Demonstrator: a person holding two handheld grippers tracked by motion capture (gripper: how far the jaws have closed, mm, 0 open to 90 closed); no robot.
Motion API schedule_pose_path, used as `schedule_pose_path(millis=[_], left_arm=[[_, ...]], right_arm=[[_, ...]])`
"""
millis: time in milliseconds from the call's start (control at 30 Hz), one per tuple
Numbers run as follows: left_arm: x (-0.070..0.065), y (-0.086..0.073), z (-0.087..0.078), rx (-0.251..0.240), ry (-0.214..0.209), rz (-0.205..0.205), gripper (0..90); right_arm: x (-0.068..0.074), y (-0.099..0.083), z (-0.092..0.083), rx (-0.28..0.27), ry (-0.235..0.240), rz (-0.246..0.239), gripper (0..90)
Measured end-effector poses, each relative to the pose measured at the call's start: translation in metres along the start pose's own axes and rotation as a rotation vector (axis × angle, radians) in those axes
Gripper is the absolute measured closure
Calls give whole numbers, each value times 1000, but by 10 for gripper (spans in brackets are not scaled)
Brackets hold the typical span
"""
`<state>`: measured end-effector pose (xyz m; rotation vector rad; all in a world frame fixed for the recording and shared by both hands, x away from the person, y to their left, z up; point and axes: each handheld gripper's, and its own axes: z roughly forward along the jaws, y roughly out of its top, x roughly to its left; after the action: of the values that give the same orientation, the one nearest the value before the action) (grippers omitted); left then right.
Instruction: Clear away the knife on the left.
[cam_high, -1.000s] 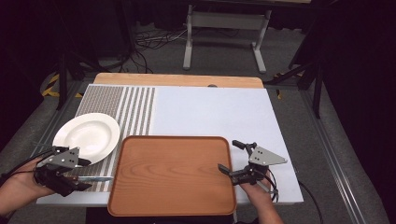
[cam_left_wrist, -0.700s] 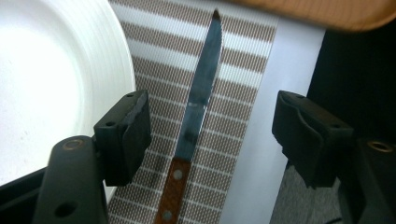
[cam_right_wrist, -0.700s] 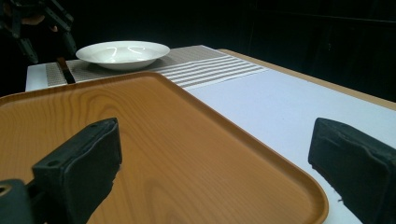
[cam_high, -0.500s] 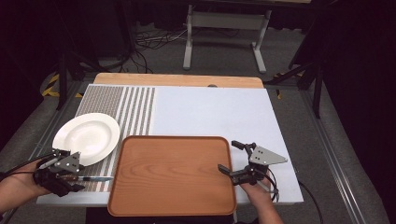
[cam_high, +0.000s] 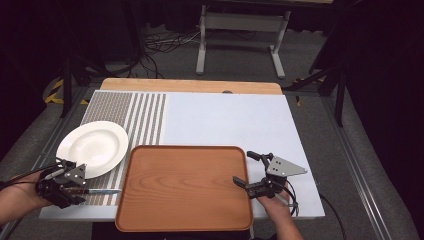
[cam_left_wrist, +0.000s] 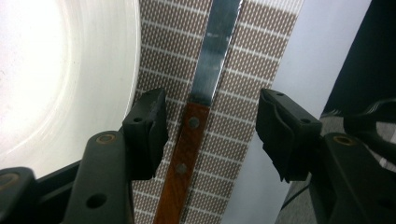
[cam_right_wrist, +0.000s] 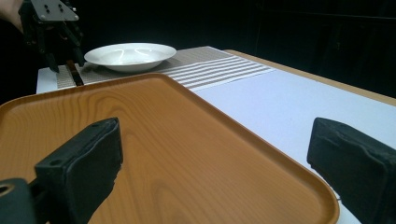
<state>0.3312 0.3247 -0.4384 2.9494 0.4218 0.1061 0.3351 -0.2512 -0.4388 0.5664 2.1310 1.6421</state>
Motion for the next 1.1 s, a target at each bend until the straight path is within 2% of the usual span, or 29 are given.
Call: schedule_pose_path(millis=[333,533,567,600,733,933,1100], left_arm=[[4,1,1,91,32,70,566],[5,2,5,133,30,100,652],[6,3,6,162,34,113,668],[7,3,7,161,28,126,680],[8,4,9,184,30,137,740],[6,6,9,205,32,178,762],[4,6,9,203,39,188,770]], right_arm=[[0,0,0,2,5,0,42],[0,0,0,3,10,0,43],[0,0,0,2,11,1,43],[0,0,0,3,11,0,43],[1,0,0,1,12,0,44],[0,-1,0,4,17,1,44],[0,-1,0,2,19,3,44]])
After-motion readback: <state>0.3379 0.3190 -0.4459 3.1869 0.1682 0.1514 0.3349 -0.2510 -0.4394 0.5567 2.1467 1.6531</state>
